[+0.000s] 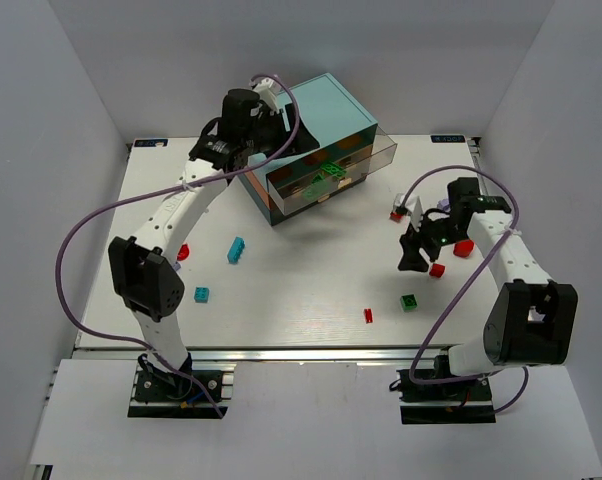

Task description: Sort the legos into containers by color

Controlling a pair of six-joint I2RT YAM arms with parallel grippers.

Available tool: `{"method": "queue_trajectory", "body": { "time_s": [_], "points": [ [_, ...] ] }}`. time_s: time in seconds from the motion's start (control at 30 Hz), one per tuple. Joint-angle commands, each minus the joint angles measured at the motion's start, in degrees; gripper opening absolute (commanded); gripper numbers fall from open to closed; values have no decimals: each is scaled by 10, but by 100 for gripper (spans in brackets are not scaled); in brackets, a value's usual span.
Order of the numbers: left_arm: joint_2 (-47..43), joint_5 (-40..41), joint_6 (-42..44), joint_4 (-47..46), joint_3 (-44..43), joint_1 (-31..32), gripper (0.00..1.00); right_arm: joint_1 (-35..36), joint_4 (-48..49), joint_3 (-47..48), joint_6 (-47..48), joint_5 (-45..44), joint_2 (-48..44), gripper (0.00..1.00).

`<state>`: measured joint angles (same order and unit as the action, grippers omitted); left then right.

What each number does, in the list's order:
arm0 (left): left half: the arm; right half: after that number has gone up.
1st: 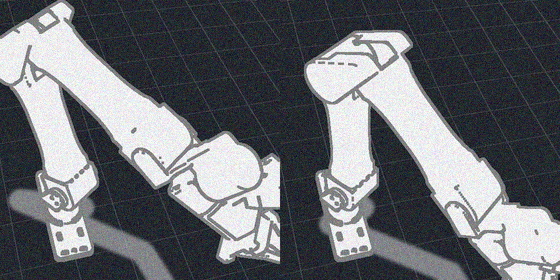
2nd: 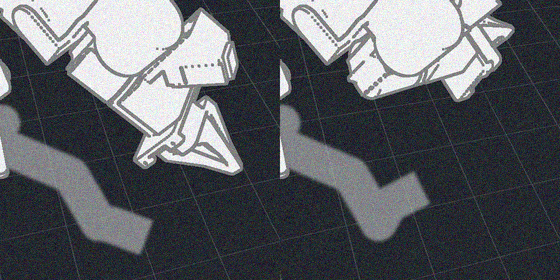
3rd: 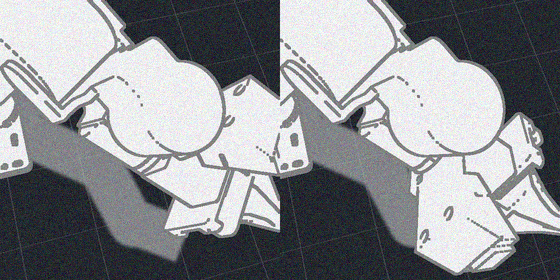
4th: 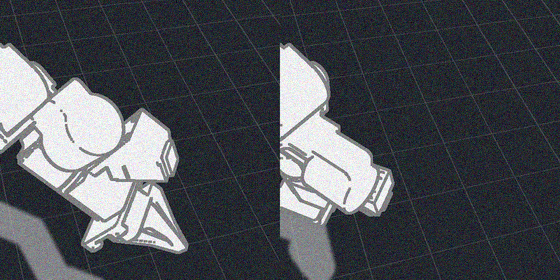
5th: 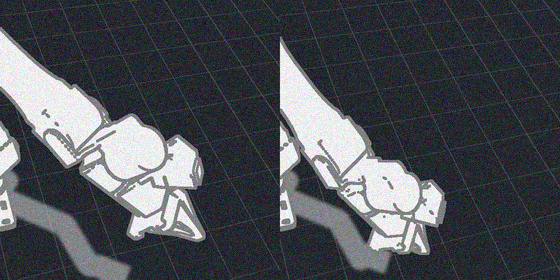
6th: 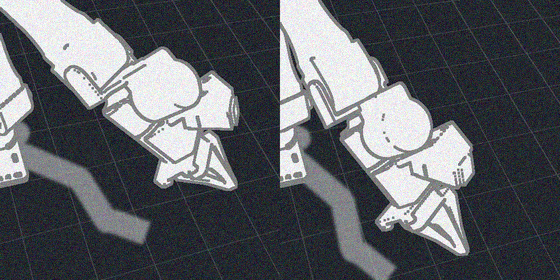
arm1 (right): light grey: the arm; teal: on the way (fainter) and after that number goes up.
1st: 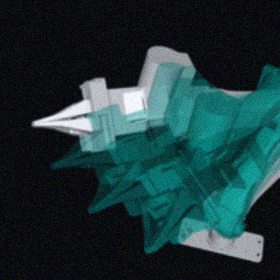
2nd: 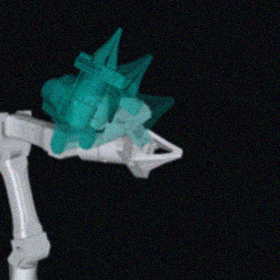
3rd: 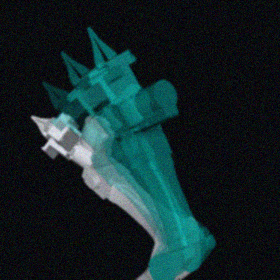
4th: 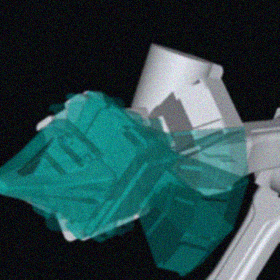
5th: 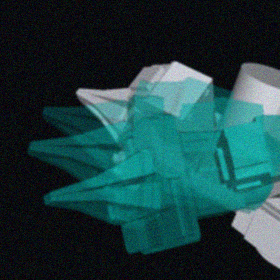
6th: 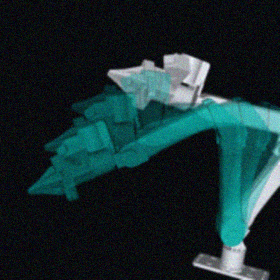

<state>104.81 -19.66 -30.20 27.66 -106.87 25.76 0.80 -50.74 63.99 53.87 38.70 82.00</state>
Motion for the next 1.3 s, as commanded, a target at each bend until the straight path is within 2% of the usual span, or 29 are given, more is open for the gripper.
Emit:
{"method": "queue_trajectory", "body": {
  "time_s": [0.0, 0.03, 0.07, 0.17, 0.23, 0.37, 0.6, 0.83, 0.93, 1.03, 1.07, 1.13, 1.17, 1.23, 1.27],
  "points": [
    [-20, 17, 12, 14, -28, -4, 73, -1, -180, 9, 246, 25, 3, 69],
    [-27, 23, 13, 14, -26, -4, 71, -1, -220, -2, 342, 10, 2, 68],
    [-36, 29, 14, 16, -22, -4, 68, -1, -226, -15, 378, 2, -3, 68],
    [-88, 56, 16, 13, 29, -17, 68, -2, -199, -76, 460, -40, -31, 70],
    [-139, 83, 20, 16, 85, -17, 73, -1, -179, -108, 483, -58, -36, 72],
    [-238, 144, 8, 33, 210, -17, 88, 0, -100, -146, 479, -85, -29, 74],
    [-360, 220, -40, 46, 368, -17, 94, 4, 12, -184, 434, -107, -23, 76],
    [-443, 285, -66, 80, 474, -17, 98, 17, 45, -199, 409, -122, 7, 74],
    [-450, 299, -79, 86, 492, -22, 98, 24, 53, -207, 404, -123, 13, 69],
    [-451, 299, -92, 79, 516, -22, 98, 28, 47, -212, 404, -122, 20, 61],
    [-450, 299, -98, 78, 525, -22, 98, 28, 43, -213, 406, -121, 21, 55],
    [-450, 296, -105, 75, 533, -22, 98, 30, 29, -211, 416, -115, 20, 49],
    [-448, 295, -106, 72, 541, -22, 98, 31, 20, -209, 422, -108, 19, 41],
    [-450, 298, -108, 74, 547, -22, 98, 32, 8, -204, 428, -100, 11, 33],
    [-449, 301, -109, 76, 548, -22, 98, 32, -4, -198, 425, -88, 7, 24]
  ]
}}
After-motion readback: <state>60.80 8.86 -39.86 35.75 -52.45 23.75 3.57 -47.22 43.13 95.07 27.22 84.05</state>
